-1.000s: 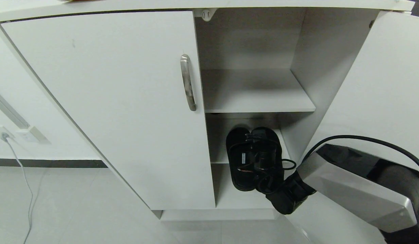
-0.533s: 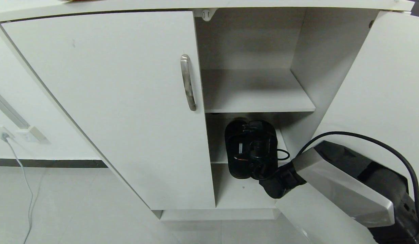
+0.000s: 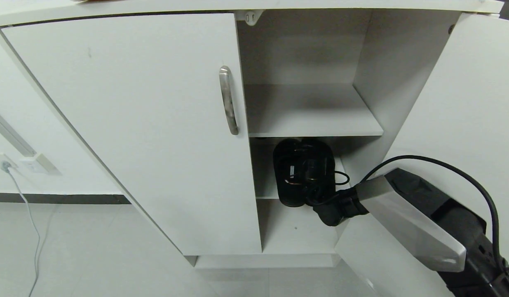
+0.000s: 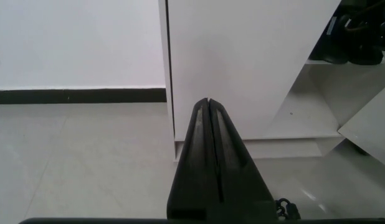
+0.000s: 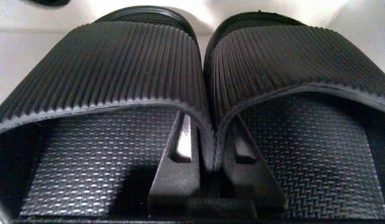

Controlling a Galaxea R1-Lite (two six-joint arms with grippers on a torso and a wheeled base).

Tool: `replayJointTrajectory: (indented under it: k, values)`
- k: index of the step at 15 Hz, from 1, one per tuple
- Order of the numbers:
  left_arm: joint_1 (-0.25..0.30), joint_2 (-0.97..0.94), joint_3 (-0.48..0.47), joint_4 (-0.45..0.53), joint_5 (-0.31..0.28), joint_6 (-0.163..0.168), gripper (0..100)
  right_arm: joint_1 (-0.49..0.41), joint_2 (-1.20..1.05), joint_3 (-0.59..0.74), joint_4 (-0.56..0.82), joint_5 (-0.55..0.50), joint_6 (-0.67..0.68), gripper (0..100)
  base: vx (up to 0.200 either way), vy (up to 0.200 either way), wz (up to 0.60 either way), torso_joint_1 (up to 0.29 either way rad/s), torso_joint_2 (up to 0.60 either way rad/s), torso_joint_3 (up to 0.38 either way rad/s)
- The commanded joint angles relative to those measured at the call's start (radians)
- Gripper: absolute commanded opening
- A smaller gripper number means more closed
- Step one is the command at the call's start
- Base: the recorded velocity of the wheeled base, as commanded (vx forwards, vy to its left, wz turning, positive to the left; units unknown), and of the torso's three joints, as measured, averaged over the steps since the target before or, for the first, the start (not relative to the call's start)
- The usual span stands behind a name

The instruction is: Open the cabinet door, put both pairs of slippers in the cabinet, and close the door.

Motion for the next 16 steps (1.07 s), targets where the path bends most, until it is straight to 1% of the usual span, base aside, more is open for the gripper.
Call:
replayJointTrajectory:
  k: [1,5,9,10,16]
  values:
    - [0.0,0.002,0.0,0.0,0.0,0.0,0,-0.011,0.014,-0.034,0.011,0.011,-0.001,0,0.0,0.0,0.0,0.0,0.0,0.0]
    - [0.0,0.002,0.0,0.0,0.0,-0.002,0,-0.014,0.027,-0.072,0.034,0.025,-0.004,0,0.0,0.0,0.0,0.0,0.0,0.0]
    - [0.001,0.002,0.0,0.0,0.0,-0.002,0,-0.015,0.033,-0.077,0.039,0.025,-0.006,0,0.0,0.0,0.0,0.0,0.0,0.0]
    - [0.0,0.002,0.0,-0.001,0.0,-0.002,0,-0.014,0.034,-0.077,0.039,0.025,-0.006,100,0.0,0.0,0.0,0.0,0.0,0.0]
    - [0.0,0.002,0.0,-0.001,0.0,-0.002,0,-0.014,0.034,-0.065,0.04,0.02,-0.006,100,0.0,0.0,0.0,0.0,0.0,0.0]
